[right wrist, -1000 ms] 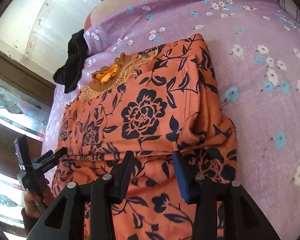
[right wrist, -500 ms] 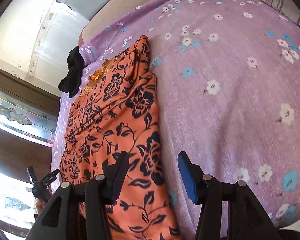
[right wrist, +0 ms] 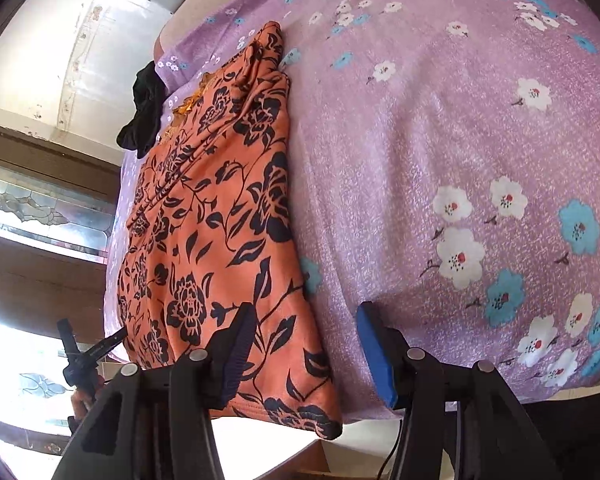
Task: Fold small clothes
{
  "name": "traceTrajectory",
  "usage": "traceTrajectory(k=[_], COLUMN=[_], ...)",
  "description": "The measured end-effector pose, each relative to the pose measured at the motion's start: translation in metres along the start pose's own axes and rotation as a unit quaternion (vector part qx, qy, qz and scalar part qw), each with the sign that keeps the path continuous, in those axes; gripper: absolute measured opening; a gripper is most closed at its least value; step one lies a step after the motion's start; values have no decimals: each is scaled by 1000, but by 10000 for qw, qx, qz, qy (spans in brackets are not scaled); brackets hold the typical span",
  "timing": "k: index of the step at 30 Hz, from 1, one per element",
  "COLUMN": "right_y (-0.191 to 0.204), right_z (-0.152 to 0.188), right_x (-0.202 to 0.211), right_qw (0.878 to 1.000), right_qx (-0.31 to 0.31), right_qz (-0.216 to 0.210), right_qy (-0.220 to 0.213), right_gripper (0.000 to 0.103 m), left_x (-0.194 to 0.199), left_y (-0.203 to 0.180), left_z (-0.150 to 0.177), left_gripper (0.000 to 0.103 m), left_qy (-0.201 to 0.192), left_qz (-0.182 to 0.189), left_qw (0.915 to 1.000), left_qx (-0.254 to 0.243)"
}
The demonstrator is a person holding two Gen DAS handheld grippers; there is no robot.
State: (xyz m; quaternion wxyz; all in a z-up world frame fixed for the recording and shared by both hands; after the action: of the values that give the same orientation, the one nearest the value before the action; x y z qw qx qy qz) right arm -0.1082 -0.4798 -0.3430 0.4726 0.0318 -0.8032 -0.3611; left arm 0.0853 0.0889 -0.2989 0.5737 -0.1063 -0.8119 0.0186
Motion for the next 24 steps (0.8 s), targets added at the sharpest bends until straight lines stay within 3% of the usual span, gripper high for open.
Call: traceTrajectory(k=[5, 6, 7, 8, 9, 11, 13, 14, 18, 24], right_y=[12, 17, 21, 26, 30, 35, 39, 43, 63, 97], right_z=[13, 15, 17, 18, 18, 19, 20, 21, 7, -59], right_x=[-15, -19, -21, -23, -23, -25, -32, -34, -26, -3], right_qw=[9974, 9973, 9979, 9980, 9977, 9969, 9960, 9953, 9935, 9890], right_qx=[-35, 38, 164, 300, 421, 619, 707, 790, 1029, 1151], right_qz=[-636, -613, -468, -349, -281, -93, 40, 67, -306, -852], right_qy=[323, 393, 424, 435, 440, 467, 552, 553, 382, -373], right_gripper=[58, 56, 56, 57, 56, 45, 9, 9, 9, 9], left_x=[3, 1, -2, -4, -5, -7, -7, -7, 1, 33], left_y=[-7, -4, -2, 1, 0, -5, -9, -11, -11, -19], left_z=[3, -1, -2, -3, -3, 0, 0, -2, -17, -80], left_gripper=[14, 27, 59, 68, 69, 58, 13, 7, 7, 7], left_qy=[-32, 0, 97, 136, 81, 21, -13, -12, -51, -392], left_qz=[97, 86, 80, 113, 126, 57, 5, 68, 493, 1215], left_qw=[9999, 10000, 9999, 9998, 9999, 10000, 9999, 9999, 9988, 9918], left_qx=[-36, 8, 65, 91, 75, -63, -154, -154, -5, -20])
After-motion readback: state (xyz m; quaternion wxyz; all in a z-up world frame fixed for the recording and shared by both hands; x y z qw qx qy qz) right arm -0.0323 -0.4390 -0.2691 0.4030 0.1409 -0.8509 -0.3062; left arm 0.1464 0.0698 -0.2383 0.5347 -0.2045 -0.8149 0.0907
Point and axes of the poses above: each gripper's, at about its wrist camera, not at the fingertips, and x roughly against the way its jaws point, y to its left, z to its underside, the point moved 1 cm from there along -x, roughly the way its jaws point, and after that the axes turned 5 degrees about x, right-handed, at the moved point
